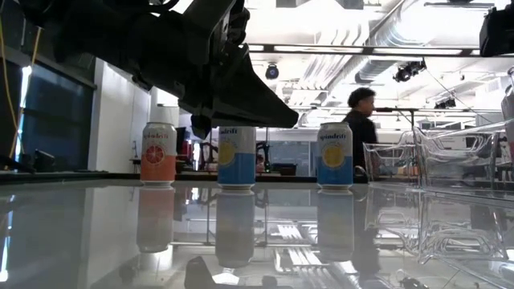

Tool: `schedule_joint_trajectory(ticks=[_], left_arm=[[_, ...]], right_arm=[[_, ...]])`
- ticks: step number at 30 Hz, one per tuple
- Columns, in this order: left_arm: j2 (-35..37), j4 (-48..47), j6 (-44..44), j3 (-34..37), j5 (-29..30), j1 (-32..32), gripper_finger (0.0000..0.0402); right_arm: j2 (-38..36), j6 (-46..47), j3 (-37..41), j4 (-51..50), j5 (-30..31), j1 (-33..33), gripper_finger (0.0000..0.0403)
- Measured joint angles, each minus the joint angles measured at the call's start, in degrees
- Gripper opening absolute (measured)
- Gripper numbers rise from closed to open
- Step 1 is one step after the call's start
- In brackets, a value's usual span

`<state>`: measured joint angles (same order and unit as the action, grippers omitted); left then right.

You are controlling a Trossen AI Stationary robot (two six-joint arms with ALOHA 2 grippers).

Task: Sort soda cans
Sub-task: Put the right orange-white soda can into the center transparent bin

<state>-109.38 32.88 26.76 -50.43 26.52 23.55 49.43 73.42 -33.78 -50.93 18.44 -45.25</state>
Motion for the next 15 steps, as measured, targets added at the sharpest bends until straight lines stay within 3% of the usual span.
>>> schedule_joint_trajectory(ticks=[8,15], left_arm=[[0.0,0.04,0.16,0.0,0.06,-0.32,0.0],[0.0,0.07,0.62,0.0,-0.11,-1.06,0.0]], right_arm=[[0.08,-6.74,0.22,1.94,0.24,-0.2,0.0334],[-0.05,-7.88,0.2,2.46,-0.69,-0.24,0.0343]])
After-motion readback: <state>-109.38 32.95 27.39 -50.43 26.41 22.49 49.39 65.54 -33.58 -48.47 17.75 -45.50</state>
